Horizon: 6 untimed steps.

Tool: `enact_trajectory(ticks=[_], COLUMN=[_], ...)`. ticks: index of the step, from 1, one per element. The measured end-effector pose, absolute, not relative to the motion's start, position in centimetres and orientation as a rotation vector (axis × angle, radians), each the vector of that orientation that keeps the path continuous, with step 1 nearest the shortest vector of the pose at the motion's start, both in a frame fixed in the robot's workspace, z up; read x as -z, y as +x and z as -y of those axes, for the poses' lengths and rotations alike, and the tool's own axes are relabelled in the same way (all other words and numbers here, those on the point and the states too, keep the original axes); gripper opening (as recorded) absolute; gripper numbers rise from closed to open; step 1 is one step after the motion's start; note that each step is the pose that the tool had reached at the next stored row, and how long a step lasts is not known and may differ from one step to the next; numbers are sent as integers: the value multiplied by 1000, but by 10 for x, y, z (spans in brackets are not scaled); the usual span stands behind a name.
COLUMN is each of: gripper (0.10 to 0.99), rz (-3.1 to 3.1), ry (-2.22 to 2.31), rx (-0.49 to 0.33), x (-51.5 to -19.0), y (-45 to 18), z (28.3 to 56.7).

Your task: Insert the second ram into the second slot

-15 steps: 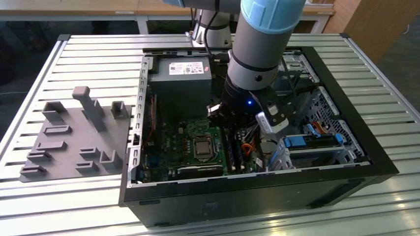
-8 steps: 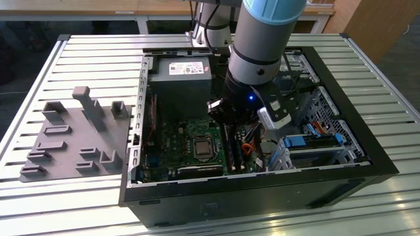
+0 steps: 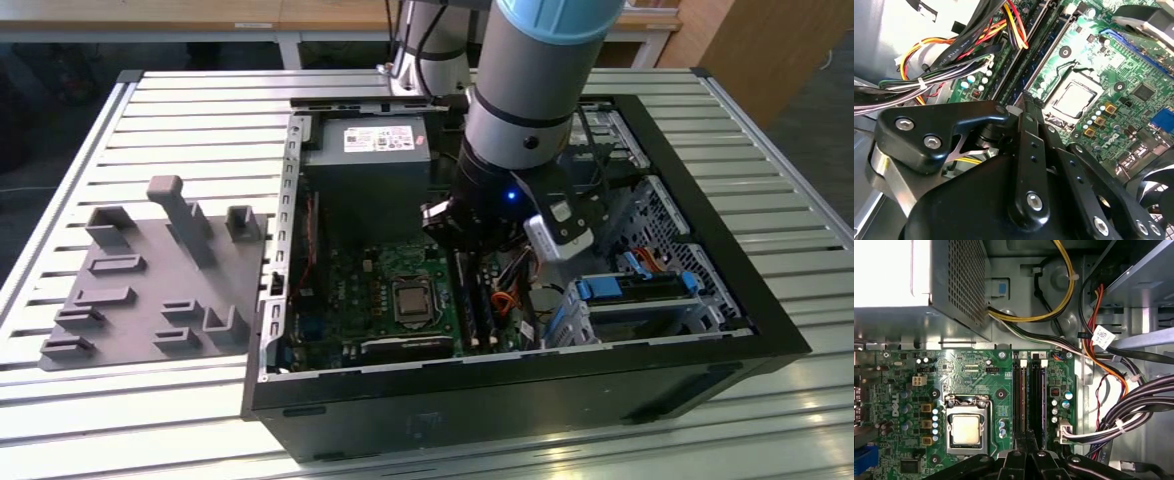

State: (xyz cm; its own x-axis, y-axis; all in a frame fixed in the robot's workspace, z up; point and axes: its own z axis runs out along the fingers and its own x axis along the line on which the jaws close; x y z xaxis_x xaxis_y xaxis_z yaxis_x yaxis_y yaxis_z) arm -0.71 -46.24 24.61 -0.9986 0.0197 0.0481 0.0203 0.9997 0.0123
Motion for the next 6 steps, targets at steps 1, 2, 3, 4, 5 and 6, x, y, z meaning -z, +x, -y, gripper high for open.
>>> enact_trajectory(ticks=[1,2,3,4,5,6], gripper=[106,106,106,106,106,106], rz=[3093,3093,3093,3093,3093,3093], ry=[-31,-31,-31,-31,-31,-31], rx=[20,20,20,20,20,20], x=[-246,-247,-247,-247,-248,-248], y=[-7,-7,-7,-7,-7,-7], z=[462,462,462,462,462,462])
